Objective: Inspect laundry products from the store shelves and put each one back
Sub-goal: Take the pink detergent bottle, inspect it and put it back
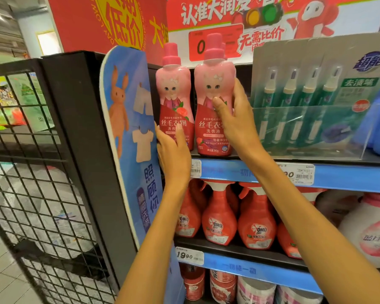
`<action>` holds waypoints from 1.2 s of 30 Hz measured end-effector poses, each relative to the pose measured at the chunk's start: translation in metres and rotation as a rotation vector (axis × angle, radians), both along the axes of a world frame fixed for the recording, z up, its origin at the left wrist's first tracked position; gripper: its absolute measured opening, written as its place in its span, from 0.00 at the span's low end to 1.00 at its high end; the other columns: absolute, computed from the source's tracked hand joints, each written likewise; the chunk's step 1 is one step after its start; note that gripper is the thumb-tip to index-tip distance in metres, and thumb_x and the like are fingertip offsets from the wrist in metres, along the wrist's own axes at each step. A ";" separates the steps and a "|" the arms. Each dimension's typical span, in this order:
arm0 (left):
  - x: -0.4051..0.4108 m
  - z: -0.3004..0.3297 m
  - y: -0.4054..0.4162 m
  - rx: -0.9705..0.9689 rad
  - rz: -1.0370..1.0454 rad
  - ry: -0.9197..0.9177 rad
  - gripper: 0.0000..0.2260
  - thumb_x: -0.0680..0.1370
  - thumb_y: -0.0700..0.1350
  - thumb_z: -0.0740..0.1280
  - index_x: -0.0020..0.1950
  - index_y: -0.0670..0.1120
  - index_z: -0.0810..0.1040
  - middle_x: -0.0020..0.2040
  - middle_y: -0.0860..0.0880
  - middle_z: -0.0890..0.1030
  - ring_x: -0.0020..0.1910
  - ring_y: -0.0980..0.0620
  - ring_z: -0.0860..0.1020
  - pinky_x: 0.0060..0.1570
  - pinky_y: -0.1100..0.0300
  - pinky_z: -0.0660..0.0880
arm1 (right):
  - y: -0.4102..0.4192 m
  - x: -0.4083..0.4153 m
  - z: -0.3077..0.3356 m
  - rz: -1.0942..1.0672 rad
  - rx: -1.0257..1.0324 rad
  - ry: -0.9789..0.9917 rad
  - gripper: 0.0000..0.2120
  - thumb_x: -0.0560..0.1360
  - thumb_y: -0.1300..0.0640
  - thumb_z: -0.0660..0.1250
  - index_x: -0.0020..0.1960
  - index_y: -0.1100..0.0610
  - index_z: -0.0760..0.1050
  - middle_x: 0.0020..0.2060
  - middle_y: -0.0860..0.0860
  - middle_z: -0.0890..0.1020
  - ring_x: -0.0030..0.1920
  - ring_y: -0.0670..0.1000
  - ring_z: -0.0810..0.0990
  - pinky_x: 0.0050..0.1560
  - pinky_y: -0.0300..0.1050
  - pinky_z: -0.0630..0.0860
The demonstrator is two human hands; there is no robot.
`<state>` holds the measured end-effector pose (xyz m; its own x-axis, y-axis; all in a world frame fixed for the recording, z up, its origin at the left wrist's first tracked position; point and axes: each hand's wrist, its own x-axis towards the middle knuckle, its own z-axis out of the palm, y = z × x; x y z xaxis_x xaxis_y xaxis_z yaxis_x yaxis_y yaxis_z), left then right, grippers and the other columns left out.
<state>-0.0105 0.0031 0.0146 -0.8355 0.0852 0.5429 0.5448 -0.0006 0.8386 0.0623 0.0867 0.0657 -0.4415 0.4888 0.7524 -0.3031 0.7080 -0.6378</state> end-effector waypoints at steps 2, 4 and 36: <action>-0.002 0.001 -0.001 -0.027 -0.002 -0.022 0.28 0.83 0.52 0.54 0.78 0.42 0.48 0.74 0.43 0.65 0.71 0.46 0.65 0.69 0.54 0.63 | -0.003 0.001 -0.002 -0.006 -0.016 0.006 0.31 0.80 0.55 0.61 0.78 0.55 0.49 0.71 0.54 0.66 0.70 0.52 0.66 0.68 0.56 0.68; -0.006 0.004 0.000 -0.038 0.003 -0.042 0.26 0.84 0.52 0.51 0.78 0.42 0.47 0.74 0.41 0.65 0.71 0.44 0.66 0.69 0.50 0.65 | -0.004 0.001 -0.006 -0.019 -0.032 -0.019 0.32 0.80 0.56 0.61 0.77 0.55 0.47 0.73 0.55 0.64 0.72 0.53 0.64 0.70 0.56 0.65; -0.015 0.016 0.002 0.102 -0.055 -0.204 0.20 0.84 0.52 0.46 0.66 0.42 0.67 0.58 0.44 0.76 0.55 0.48 0.76 0.57 0.51 0.75 | 0.001 -0.005 -0.033 -0.101 -0.010 -0.043 0.27 0.82 0.61 0.54 0.78 0.60 0.48 0.76 0.55 0.58 0.76 0.52 0.54 0.71 0.37 0.51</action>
